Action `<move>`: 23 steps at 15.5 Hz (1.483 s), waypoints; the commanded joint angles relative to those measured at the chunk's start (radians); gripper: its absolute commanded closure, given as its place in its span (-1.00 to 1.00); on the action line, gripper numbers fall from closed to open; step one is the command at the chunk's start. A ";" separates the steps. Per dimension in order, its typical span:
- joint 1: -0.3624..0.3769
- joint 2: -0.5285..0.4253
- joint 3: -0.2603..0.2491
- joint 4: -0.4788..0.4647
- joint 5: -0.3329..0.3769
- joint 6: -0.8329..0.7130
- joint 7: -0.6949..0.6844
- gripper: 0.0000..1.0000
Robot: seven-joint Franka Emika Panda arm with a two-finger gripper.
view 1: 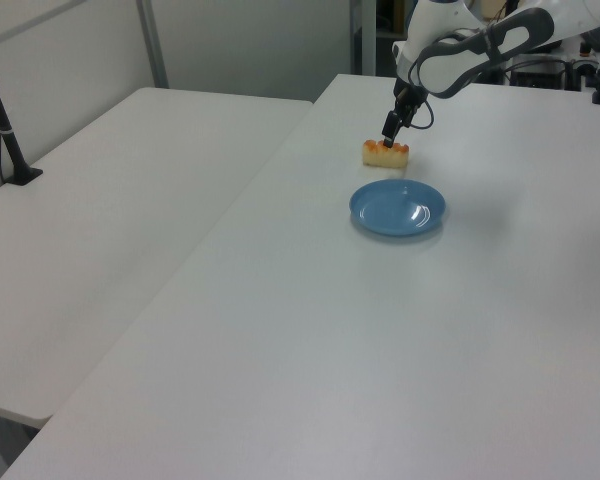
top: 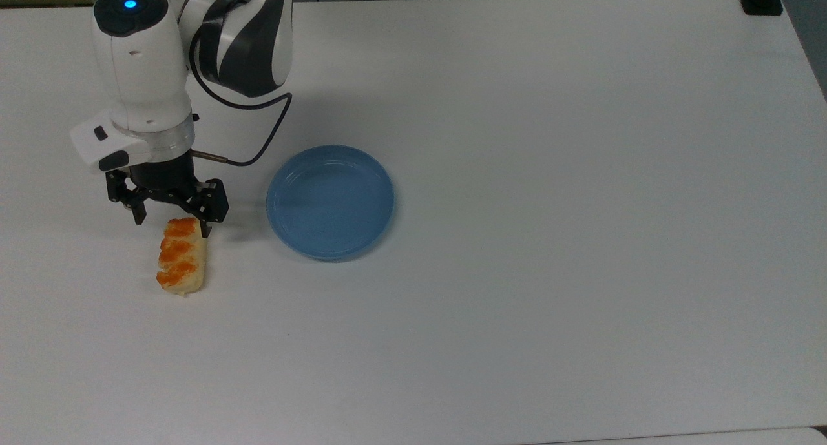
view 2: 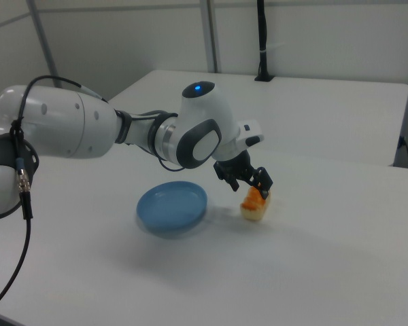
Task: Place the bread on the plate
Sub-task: 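Lower the gripper onto the bread roll and close on it, then lift the bread roll and carry it over the blue plate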
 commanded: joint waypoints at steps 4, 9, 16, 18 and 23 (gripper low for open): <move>0.000 0.049 -0.004 -0.007 -0.011 0.090 0.049 -0.32; -0.003 0.044 -0.004 -0.005 -0.010 0.092 0.050 0.51; 0.068 -0.198 0.024 -0.111 -0.019 -0.126 0.041 0.56; 0.112 -0.267 0.032 -0.158 -0.022 -0.222 0.041 0.56; 0.195 -0.287 0.035 -0.218 -0.022 -0.370 0.068 0.56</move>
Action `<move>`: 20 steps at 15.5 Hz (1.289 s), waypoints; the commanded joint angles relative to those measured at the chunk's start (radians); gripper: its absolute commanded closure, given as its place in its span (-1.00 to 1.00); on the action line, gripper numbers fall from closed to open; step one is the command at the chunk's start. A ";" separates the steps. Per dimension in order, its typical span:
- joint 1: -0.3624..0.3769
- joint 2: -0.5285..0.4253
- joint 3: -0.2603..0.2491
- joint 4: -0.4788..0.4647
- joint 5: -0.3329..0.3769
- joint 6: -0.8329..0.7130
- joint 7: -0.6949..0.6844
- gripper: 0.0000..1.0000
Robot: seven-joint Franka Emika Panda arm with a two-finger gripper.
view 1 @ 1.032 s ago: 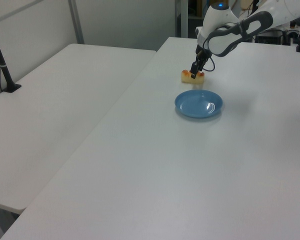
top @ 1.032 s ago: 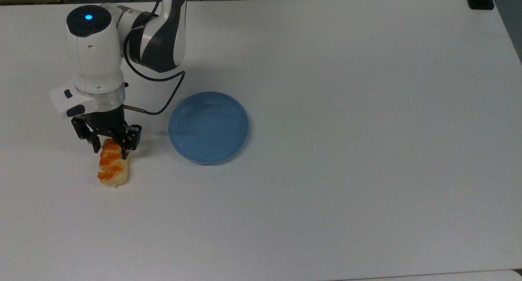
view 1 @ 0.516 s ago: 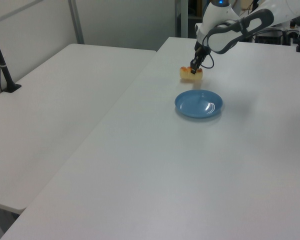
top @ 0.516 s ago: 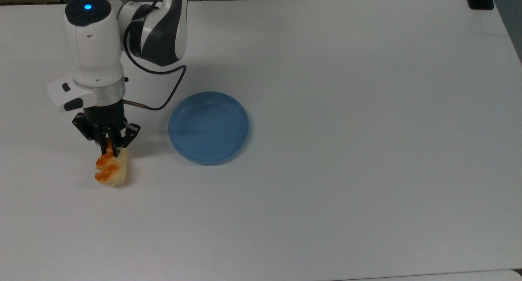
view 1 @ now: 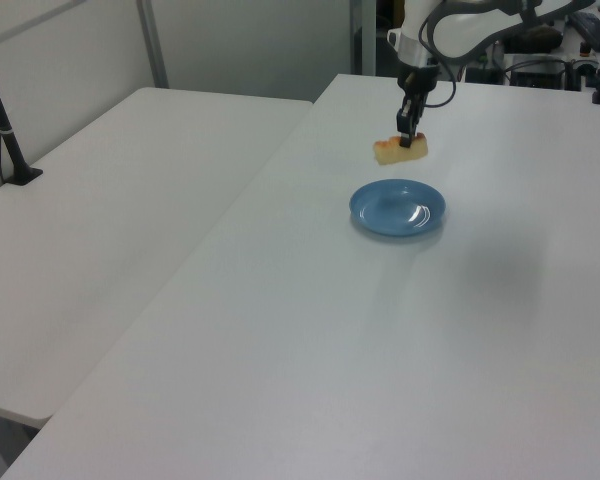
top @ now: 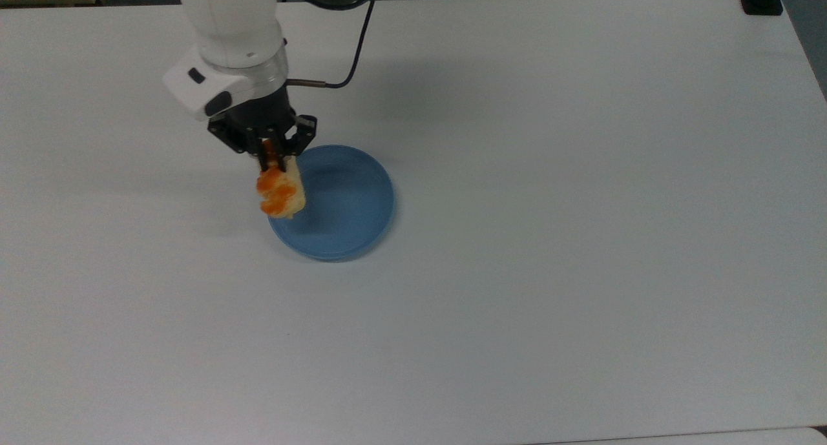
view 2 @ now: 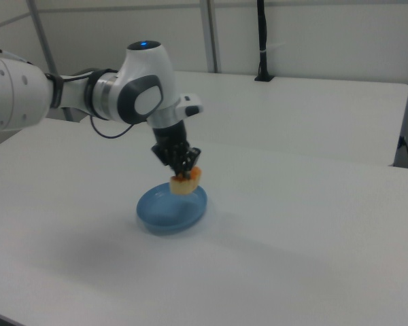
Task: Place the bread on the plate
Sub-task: 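Lift the bread roll and carry it over the blue plate, then lower the bread onto the plate and open the gripper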
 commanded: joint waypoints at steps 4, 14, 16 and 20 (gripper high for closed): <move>0.041 0.012 0.020 -0.095 -0.021 0.003 0.120 0.56; 0.036 0.035 0.043 -0.081 -0.021 0.075 0.219 -1.00; 0.032 0.031 0.043 -0.067 -0.021 0.061 0.216 -1.00; 0.015 -0.043 0.042 -0.049 -0.024 -0.064 0.212 -1.00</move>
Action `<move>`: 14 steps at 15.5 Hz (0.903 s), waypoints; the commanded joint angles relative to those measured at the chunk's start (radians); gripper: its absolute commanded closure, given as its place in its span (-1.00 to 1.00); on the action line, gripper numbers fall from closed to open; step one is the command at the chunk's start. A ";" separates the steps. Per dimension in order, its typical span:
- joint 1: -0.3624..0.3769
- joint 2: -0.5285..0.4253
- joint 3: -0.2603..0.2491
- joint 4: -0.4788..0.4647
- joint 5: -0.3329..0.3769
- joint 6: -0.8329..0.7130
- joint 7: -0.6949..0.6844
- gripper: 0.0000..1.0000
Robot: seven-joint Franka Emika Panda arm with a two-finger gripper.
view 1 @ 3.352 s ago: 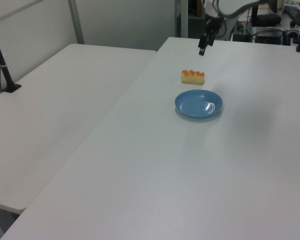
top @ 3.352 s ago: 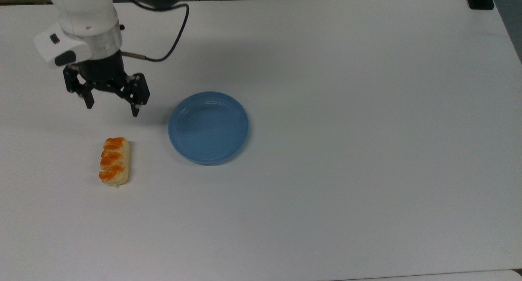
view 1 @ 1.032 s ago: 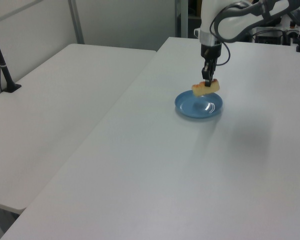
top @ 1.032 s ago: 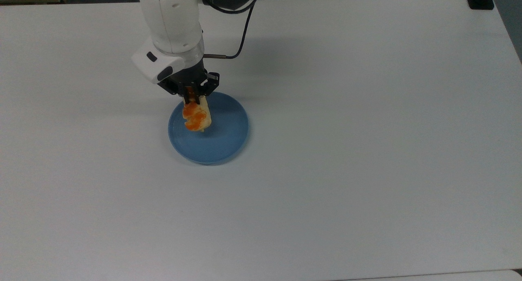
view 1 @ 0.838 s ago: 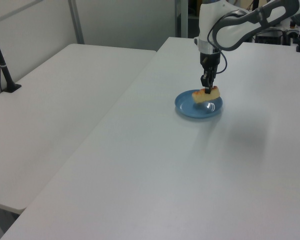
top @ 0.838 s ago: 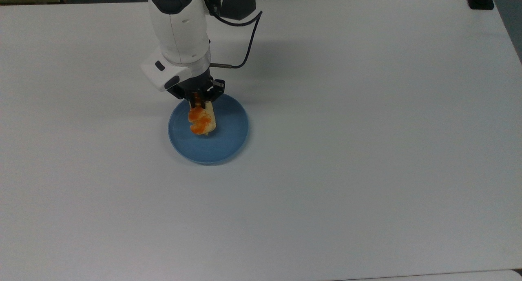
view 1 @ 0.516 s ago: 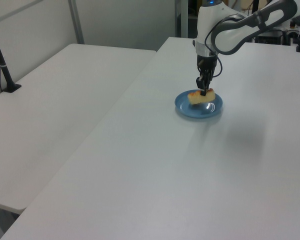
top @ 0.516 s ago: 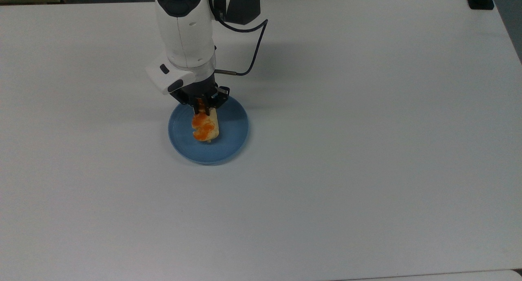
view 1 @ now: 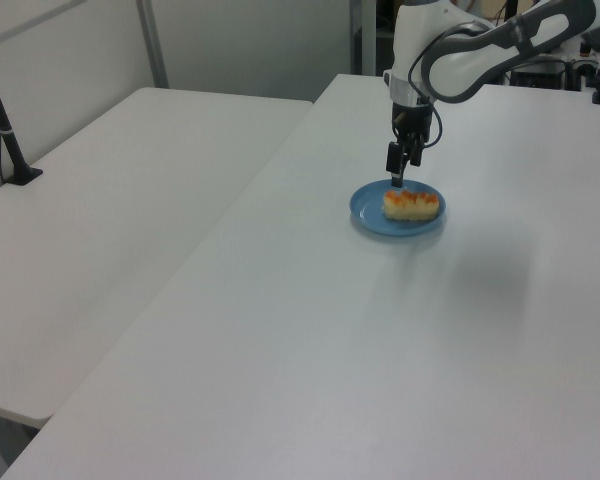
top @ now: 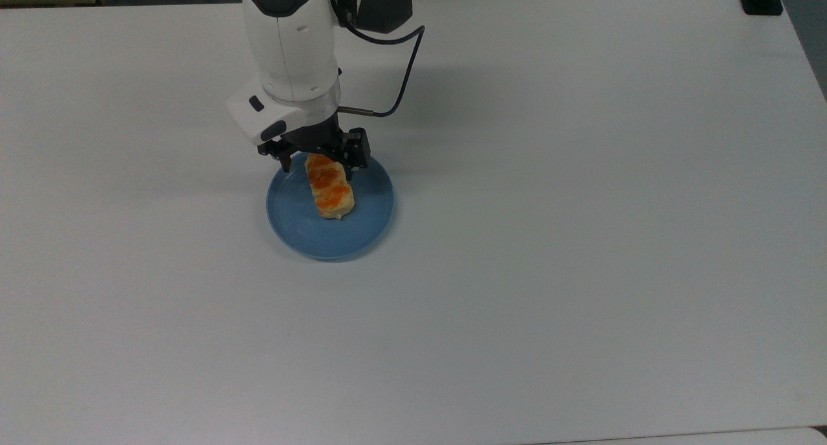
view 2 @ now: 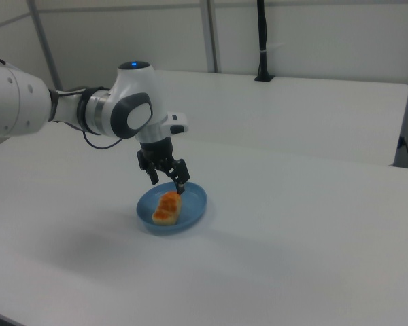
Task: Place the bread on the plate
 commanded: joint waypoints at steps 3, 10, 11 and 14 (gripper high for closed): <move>-0.057 -0.205 0.003 0.036 -0.022 -0.283 0.024 -1.00; -0.058 -0.399 -0.055 0.092 -0.012 -0.518 -0.082 -1.00; -0.059 -0.409 -0.055 0.092 -0.010 -0.525 -0.110 -1.00; -0.059 -0.411 -0.052 0.095 -0.010 -0.517 -0.129 -1.00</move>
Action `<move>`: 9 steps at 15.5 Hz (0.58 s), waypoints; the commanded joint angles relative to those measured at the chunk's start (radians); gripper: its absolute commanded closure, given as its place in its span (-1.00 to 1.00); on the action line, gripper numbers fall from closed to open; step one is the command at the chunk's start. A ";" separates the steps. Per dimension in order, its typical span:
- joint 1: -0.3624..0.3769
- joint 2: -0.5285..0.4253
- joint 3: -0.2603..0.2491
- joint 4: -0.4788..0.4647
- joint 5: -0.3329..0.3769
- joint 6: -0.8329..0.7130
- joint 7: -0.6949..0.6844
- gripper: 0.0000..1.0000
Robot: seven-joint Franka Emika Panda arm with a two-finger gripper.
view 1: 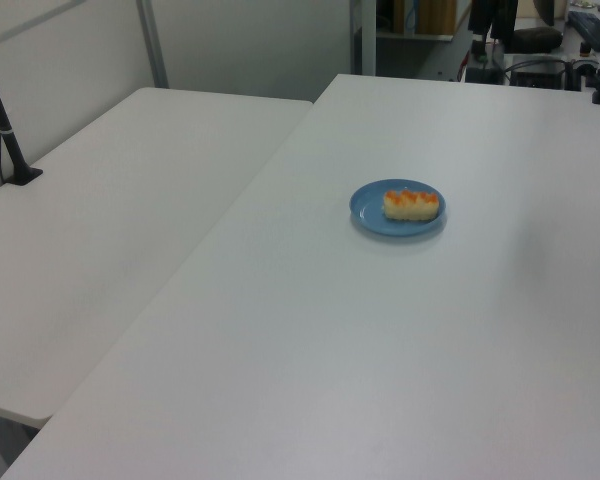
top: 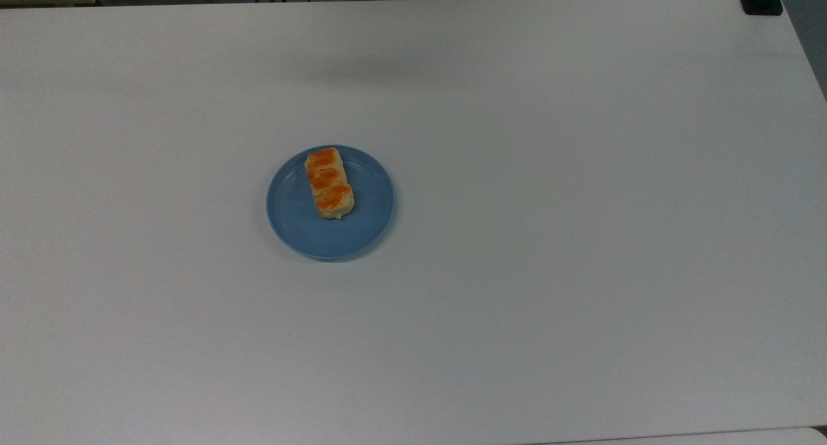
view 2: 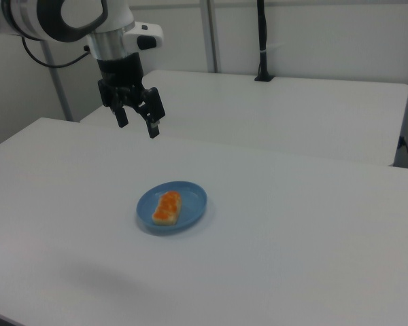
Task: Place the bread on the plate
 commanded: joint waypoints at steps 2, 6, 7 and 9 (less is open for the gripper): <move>0.018 0.005 -0.009 -0.015 -0.004 0.006 -0.076 -1.00; 0.004 0.008 -0.006 -0.014 0.008 0.039 -0.090 -1.00; 0.003 0.011 -0.004 -0.011 0.021 0.039 -0.087 -1.00; -0.020 0.031 0.002 0.040 0.041 0.023 -0.087 -1.00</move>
